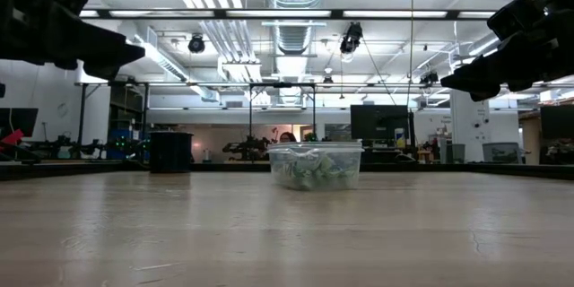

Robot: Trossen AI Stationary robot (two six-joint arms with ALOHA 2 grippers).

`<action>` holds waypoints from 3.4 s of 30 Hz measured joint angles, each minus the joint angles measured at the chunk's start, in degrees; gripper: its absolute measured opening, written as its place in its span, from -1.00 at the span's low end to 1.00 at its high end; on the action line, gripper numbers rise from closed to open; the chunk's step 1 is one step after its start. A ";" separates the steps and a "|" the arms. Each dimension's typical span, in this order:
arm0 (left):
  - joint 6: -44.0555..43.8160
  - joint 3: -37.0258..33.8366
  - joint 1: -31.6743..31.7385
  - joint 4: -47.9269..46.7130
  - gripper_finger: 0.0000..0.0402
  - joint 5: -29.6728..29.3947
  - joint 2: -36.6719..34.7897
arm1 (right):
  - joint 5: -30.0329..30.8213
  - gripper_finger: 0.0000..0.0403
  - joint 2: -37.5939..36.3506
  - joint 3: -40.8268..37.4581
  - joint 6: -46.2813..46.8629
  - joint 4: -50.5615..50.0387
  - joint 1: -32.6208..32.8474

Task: Pick and place items into bin
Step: Return to Home Position

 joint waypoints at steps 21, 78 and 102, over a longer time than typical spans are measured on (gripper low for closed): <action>0.08 -0.42 0.02 5.36 0.06 -0.11 4.43 | 0.00 -0.09 0.00 0.00 0.04 0.00 0.00; 0.12 -0.20 0.02 5.81 0.06 -0.04 5.40 | 0.00 -0.09 0.04 0.00 -0.04 0.02 0.00; 0.12 -0.20 0.01 5.79 0.06 -0.04 5.42 | 0.00 -0.09 0.06 0.00 0.02 0.02 -0.02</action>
